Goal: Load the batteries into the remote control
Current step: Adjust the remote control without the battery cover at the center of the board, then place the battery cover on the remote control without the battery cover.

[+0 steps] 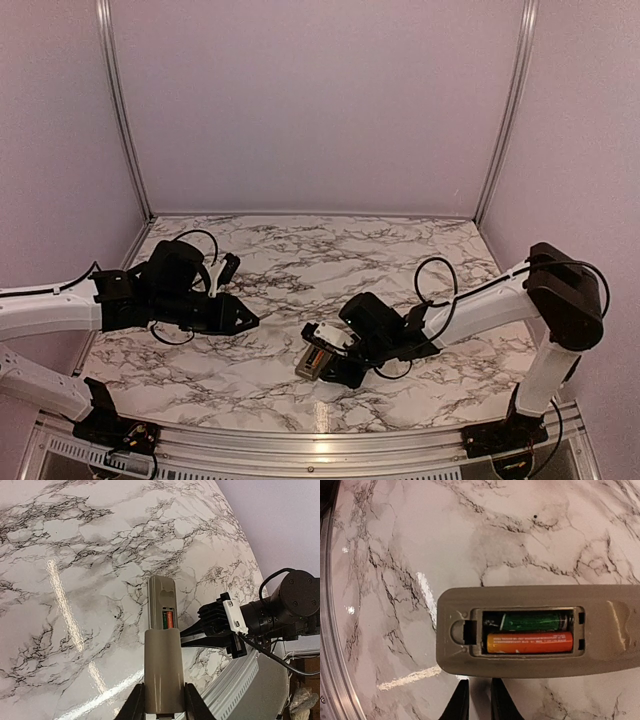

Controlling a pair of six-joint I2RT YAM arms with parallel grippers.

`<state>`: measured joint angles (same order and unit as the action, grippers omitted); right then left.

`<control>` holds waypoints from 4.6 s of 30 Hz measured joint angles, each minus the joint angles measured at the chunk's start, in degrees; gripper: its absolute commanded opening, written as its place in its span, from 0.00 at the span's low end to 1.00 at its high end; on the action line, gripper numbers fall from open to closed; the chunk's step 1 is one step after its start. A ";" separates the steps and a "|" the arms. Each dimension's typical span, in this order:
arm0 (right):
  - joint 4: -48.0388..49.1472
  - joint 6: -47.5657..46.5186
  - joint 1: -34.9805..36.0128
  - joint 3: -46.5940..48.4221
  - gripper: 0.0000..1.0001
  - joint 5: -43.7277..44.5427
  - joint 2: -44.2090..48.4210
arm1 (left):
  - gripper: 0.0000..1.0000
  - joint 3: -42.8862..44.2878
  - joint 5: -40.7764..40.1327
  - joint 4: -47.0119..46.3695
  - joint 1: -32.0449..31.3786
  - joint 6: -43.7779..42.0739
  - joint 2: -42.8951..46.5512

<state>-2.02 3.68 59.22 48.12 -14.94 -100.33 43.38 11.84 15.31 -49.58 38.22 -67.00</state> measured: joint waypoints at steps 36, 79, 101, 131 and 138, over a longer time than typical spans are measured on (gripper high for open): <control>7.58 12.85 -23.12 -5.77 0.53 -12.90 15.74 | 0.15 11.08 -21.00 -0.87 -17.11 -25.42 -21.31; 6.29 10.67 -23.50 0.96 0.47 -24.74 -0.17 | 0.16 20.90 -27.17 1.81 -19.80 -21.90 -36.35; 6.25 9.51 -23.50 2.54 0.41 -25.09 -4.81 | 0.15 21.44 -27.78 2.99 -19.74 -21.70 -37.64; 5.81 8.28 -23.12 3.52 0.37 -26.01 -6.49 | 0.14 21.51 -27.36 2.97 -19.63 -21.97 -37.86; 5.73 8.26 -23.12 3.52 0.37 -25.99 -6.49 | 0.14 21.51 -27.36 3.02 -19.63 -21.99 -37.62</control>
<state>3.70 11.94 36.10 51.64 -40.93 -106.83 64.88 -15.53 18.33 -69.21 16.23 -104.62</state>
